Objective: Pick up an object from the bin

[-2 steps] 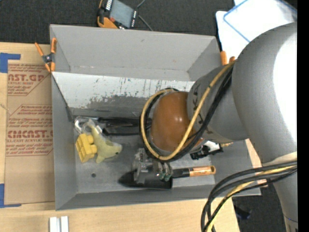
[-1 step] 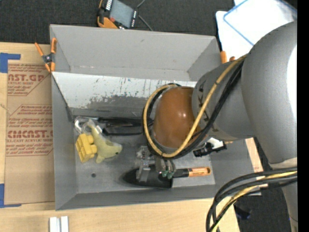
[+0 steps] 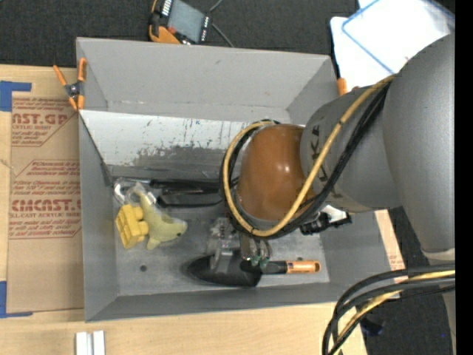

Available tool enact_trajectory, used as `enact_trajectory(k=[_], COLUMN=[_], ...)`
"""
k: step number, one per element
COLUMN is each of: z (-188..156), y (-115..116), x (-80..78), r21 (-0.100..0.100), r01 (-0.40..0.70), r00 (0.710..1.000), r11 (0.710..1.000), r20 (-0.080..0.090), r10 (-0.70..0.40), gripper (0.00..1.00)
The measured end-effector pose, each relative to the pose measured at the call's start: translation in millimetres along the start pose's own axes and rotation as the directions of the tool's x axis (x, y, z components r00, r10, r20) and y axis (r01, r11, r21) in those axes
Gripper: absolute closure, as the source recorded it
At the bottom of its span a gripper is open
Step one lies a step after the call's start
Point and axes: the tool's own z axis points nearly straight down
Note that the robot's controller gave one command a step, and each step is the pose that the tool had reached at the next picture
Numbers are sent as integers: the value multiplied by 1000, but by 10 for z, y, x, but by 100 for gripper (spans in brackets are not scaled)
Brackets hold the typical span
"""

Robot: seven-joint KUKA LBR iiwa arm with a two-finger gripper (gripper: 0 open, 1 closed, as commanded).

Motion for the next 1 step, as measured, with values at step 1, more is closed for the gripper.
enact_trajectory(k=[1], z=[-160], y=[5], x=[5], r21=[-1], r01=[0], r00=[1000], r11=[1000], r20=[-1], r10=[0], gripper=[100])
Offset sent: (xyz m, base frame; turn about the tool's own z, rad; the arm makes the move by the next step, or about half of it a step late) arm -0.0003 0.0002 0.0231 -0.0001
